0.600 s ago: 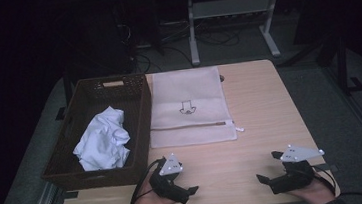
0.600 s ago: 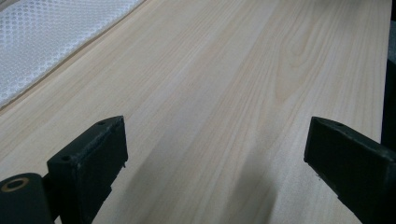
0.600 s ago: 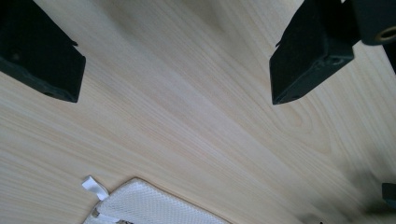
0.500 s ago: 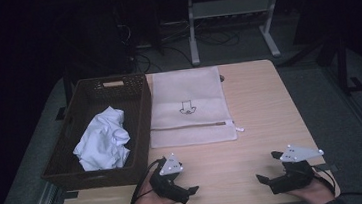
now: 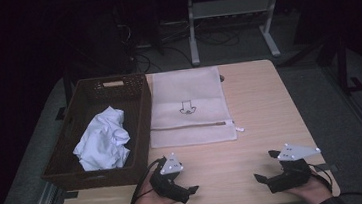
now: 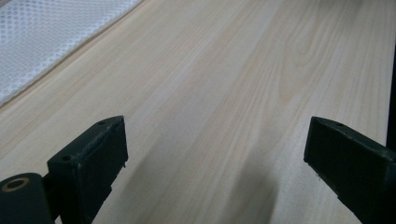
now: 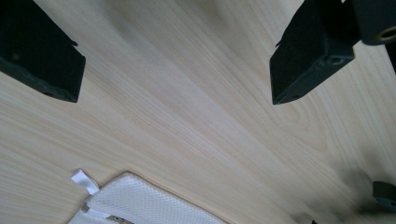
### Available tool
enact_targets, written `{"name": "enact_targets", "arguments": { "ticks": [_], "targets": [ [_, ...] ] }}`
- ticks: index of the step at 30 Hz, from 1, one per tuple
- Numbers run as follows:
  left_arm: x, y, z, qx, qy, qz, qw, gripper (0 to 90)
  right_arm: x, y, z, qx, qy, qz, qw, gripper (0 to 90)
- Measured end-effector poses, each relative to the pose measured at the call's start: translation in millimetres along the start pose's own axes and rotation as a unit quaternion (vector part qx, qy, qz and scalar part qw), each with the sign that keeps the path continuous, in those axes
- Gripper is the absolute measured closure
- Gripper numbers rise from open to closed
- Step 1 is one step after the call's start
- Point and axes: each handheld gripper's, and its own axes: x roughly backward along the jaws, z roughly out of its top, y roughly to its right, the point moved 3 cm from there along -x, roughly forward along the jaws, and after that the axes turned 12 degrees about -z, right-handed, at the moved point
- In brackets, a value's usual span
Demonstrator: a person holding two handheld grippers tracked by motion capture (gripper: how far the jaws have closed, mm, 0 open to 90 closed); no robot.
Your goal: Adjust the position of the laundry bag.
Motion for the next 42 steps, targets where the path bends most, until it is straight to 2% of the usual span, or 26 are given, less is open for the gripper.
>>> {"name": "enact_targets", "arguments": {
  "ticks": [6, 13, 21, 42],
  "targets": [
    [-1.1, 0.8, 2.3, -0.001, 0.000, 0.003, 1.0000, 6.0, -0.6, -4.1, 2.0, 0.010, -0.001, 0.005, 0.9999, 2.8],
    [1.3, -1.0, 8.7, 0.002, 0.004, 0.007, 1.0000, 6.1, -2.5, -6.9, 4.5, 0.007, 0.000, 0.006, 1.0000, 2.8],
    [4.2, -10.9, 14.3, 0.023, 0.016, 0.014, 0.9995, 6.1, -5.4, -6.6, 4.7, 0.010, -0.003, 0.008, 0.9999, 2.8],
    [-0.9, -23.8, 29.2, 0.029, 0.022, 0.022, 0.9991, 6.2, -4.7, -6.4, 3.4, 0.007, -0.001, 0.007, 1.0000, 2.8]
  ]
}}
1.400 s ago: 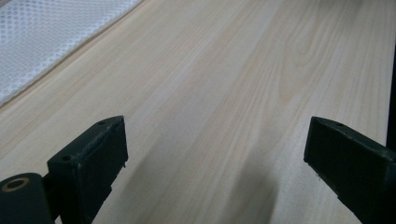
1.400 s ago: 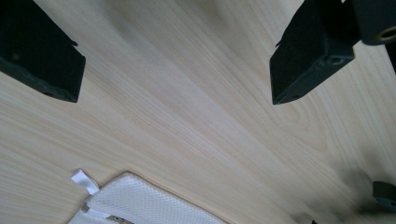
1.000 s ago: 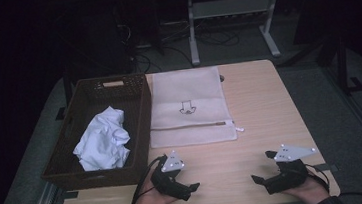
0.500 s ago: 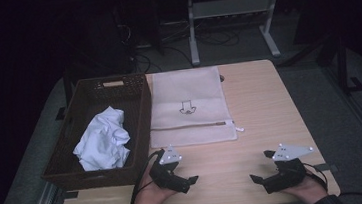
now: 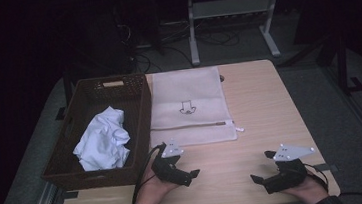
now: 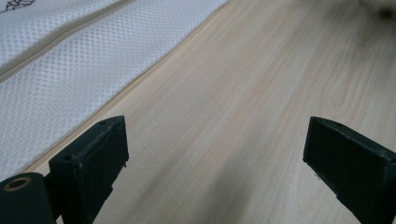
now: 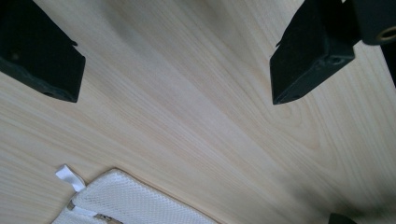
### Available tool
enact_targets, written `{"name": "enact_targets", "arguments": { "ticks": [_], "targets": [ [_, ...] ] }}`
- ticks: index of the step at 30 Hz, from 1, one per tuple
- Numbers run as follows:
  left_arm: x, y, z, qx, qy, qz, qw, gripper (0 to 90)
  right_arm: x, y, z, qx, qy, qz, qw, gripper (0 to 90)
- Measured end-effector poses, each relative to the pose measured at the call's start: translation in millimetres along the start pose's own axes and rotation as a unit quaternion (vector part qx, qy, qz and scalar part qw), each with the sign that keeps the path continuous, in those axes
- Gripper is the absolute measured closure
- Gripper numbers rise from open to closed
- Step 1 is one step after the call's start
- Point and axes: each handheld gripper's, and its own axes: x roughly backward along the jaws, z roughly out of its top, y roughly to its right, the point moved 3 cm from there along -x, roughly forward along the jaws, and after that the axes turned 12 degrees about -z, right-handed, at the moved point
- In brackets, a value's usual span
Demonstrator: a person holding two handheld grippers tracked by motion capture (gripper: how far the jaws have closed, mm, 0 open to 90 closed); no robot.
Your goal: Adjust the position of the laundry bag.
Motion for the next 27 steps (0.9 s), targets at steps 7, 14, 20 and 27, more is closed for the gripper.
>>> {"name": "enact_targets", "arguments": {
  "ticks": [7, 14, 20, 27],
  "targets": [
    [-3.5, -3.0, 4.7, -0.006, -0.005, 0.003, 1.0000, 6.2, 0.7, -0.1, -1.4, -0.005, -0.003, -0.002, 1.0000, 2.8],
    [-5.6, -8.2, 11.8, -0.005, -0.003, 0.010, 0.9999, 6.2, 0.7, 1.0, -2.0, -0.005, -0.002, -0.004, 1.0000, 2.8],
    [-9.7, -12.5, 14.5, -0.002, -0.006, 0.011, 0.9999, 6.2, 0.4, 0.0, -1.6, -0.004, -0.003, -0.004, 1.0000, 2.8],
    [-14.0, -16.5, 20.8, -0.001, -0.008, 0.011, 0.9999, 6.2, -0.4, -0.3, -0.9, -0.002, 0.000, -0.004, 1.0000, 2.8]
  ]
}}
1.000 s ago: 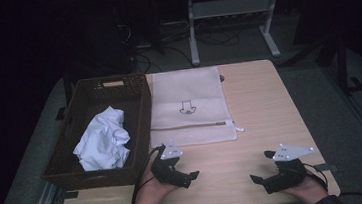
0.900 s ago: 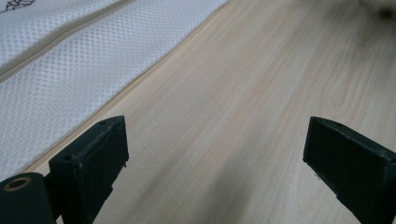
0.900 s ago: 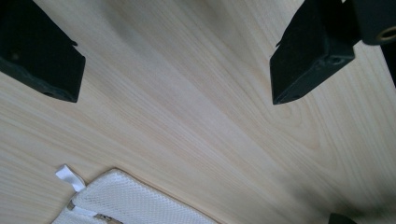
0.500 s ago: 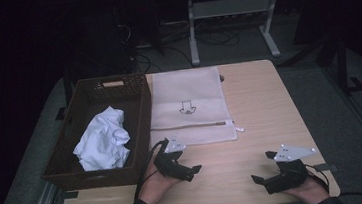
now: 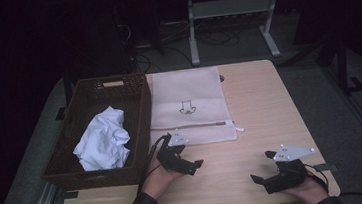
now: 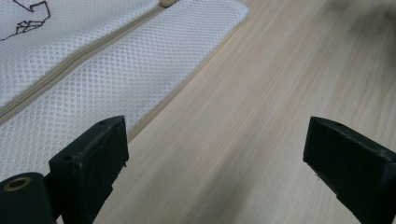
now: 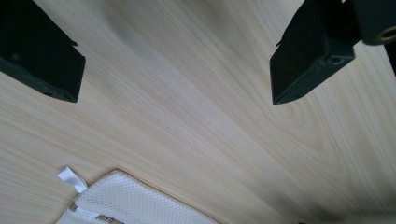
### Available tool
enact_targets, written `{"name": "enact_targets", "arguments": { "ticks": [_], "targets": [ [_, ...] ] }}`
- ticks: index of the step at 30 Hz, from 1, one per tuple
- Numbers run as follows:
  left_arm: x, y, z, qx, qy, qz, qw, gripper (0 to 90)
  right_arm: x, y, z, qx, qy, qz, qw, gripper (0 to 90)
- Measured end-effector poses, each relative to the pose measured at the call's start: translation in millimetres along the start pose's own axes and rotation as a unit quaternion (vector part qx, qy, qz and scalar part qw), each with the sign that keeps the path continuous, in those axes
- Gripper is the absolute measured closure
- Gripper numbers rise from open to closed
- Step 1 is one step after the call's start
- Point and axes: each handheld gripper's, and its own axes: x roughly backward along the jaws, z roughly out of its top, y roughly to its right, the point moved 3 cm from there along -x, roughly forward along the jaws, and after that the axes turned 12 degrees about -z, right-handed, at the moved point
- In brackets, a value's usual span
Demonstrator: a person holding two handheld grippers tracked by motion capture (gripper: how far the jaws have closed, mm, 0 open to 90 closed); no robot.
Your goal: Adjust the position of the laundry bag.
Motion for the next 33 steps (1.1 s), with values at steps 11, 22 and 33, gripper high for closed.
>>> {"name": "enact_targets", "arguments": {
  "ticks": [11, 22, 33],
  "targets": [
    [-1.2, -9.1, 11.9, 0.001, 0.003, 0.009, 1.0000, 6.2, -0.3, -0.1, -0.2, 0.000, 0.001, 0.000, 1.0000, 2.8],
    [-2.6, -20.3, 23.3, 0.001, 0.005, 0.032, 0.9995, 6.2, -0.1, -0.3, -0.1, 0.002, 0.001, 0.001, 1.0000, 2.8],
    [-6.3, -32.8, 33.4, 0.006, 0.005, 0.044, 0.9990, 6.2, -0.1, -0.3, -0.1, 0.002, 0.001, 0.001, 1.0000, 2.8]
  ]
}}
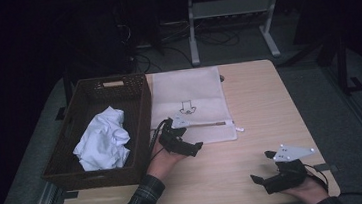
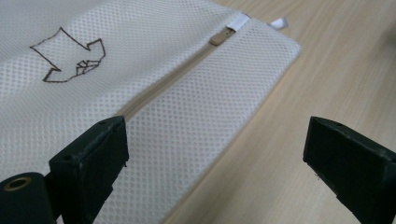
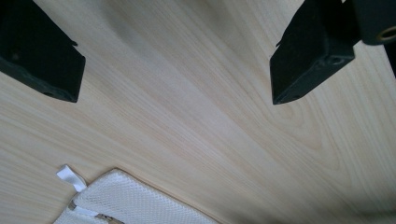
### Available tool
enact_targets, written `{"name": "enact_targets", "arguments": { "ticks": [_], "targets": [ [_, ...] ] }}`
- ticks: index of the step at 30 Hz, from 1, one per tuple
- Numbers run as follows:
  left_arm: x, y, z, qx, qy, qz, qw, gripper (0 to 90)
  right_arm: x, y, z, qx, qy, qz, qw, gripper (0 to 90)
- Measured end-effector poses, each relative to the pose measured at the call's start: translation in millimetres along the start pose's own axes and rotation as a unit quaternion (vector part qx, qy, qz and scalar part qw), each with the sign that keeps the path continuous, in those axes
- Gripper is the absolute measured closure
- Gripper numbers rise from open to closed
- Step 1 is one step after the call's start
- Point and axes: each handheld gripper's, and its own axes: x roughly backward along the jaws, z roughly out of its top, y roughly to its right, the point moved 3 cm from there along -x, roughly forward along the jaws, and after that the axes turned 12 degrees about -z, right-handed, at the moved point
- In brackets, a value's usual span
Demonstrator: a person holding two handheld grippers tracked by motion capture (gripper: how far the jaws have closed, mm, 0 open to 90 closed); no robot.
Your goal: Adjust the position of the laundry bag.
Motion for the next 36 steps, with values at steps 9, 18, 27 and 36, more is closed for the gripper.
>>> {"name": "enact_targets", "arguments": {
  "ticks": [9, 18, 27, 36],
  "targets": [
    [-4.0, -10.5, 7.6, 0.007, 0.004, 0.017, 0.9998, 6.2, 0.0, 0.0, -0.4, 0.000, -0.001, 0.000, 1.0000, 2.8],
    [-8.7, -19.2, 13.3, 0.014, 0.000, 0.019, 0.9997, 6.2, -0.6, 0.5, -0.6, 0.000, 0.000, -0.001, 1.0000, 2.2],
    [-15.6, -30.0, 23.6, 0.023, 0.002, 0.019, 0.9995, 6.2, -2.1, 0.5, -0.5, -0.001, -0.003, 0.002, 1.0000, 1.8],
    [-24.2, -41.2, 35.2, 0.028, -0.001, 0.026, 0.9993, 6.4, -2.4, 0.8, -0.6, -0.002, -0.006, 0.001, 1.0000, 1.8]
  ]
}}
